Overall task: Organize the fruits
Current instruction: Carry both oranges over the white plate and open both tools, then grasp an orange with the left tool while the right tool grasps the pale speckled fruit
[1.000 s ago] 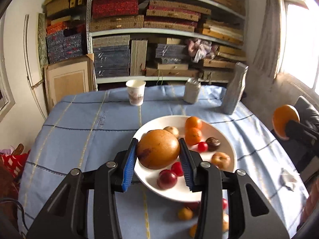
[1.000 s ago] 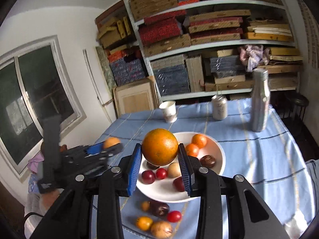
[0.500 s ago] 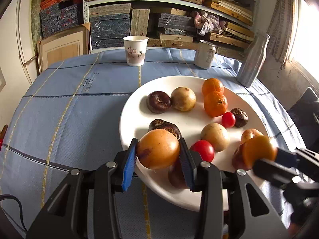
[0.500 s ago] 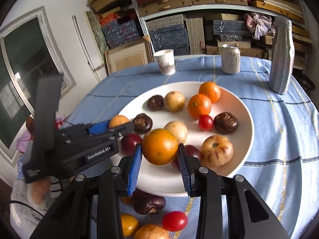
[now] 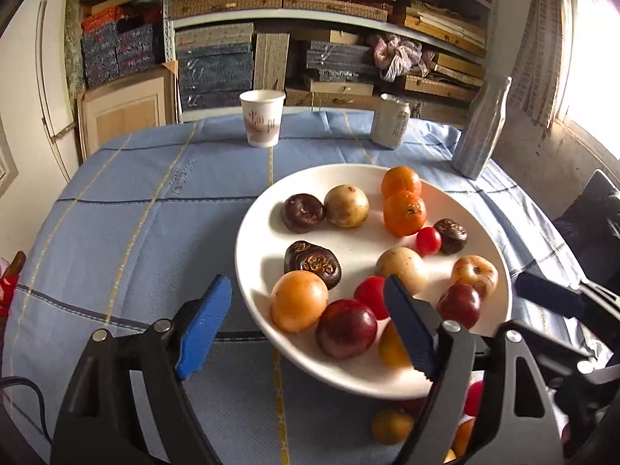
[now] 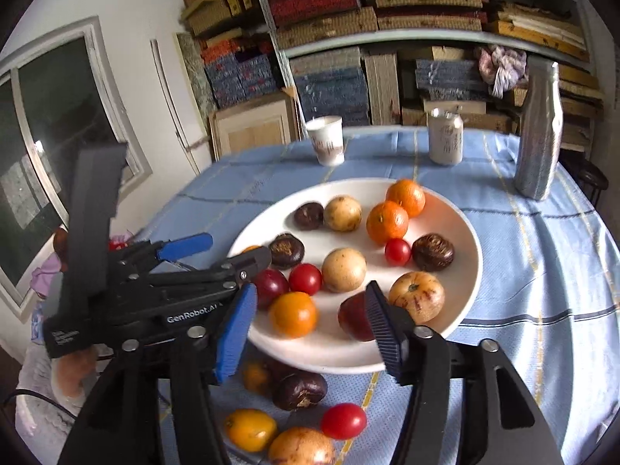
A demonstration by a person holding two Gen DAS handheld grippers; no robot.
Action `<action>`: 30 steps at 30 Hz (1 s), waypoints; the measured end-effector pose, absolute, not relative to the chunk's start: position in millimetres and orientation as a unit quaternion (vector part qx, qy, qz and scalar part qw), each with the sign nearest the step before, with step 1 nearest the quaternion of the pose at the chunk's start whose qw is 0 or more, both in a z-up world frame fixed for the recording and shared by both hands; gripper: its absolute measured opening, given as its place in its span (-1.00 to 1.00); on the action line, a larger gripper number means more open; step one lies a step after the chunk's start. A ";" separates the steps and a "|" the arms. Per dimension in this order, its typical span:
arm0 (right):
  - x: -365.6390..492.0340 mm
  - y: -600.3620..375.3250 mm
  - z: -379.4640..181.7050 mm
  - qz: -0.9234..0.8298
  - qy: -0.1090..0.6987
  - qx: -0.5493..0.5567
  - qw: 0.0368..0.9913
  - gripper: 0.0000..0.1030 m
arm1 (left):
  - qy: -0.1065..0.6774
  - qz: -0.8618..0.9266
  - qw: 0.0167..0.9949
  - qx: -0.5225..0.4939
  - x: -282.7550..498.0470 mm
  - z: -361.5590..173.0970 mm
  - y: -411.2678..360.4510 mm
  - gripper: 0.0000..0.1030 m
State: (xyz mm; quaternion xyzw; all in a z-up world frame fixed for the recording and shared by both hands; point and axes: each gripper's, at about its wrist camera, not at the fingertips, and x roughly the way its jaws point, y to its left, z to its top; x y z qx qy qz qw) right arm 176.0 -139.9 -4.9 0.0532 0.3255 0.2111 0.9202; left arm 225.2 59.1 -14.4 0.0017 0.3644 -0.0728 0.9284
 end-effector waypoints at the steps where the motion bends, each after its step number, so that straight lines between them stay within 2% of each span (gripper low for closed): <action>1: 168.3 -142.2 0.2 0.211 0.314 0.052 0.924 0.34 | 0.362 -0.073 0.929 0.000 220.2 -11.4 60.5 0.55; 2: 161.0 -144.2 4.5 0.210 0.304 0.051 0.928 0.36 | 0.357 -0.070 0.931 -0.002 211.8 -8.7 62.8 0.57; 4: 150.0 -146.5 11.4 0.213 0.289 0.053 0.932 0.42 | 0.348 -0.056 0.936 -0.001 199.3 -4.9 66.0 0.78; 5: 144.9 -146.9 13.3 0.214 0.285 0.053 0.933 0.44 | 0.338 -0.046 0.940 0.001 190.2 -2.6 67.8 0.79; 10: 114.6 -152.7 -0.8 0.210 0.275 0.039 0.938 0.62 | 0.330 -0.041 0.943 0.001 155.4 -4.1 71.4 0.83; 18: 89.7 -181.0 -25.1 0.180 0.300 0.066 0.935 0.78 | 0.342 -0.032 0.938 0.040 108.1 -28.2 55.2 0.91; 30: 83.6 -200.8 -31.6 0.164 0.302 0.099 0.934 0.82 | 0.353 -0.046 0.932 0.071 99.3 -39.6 38.2 0.91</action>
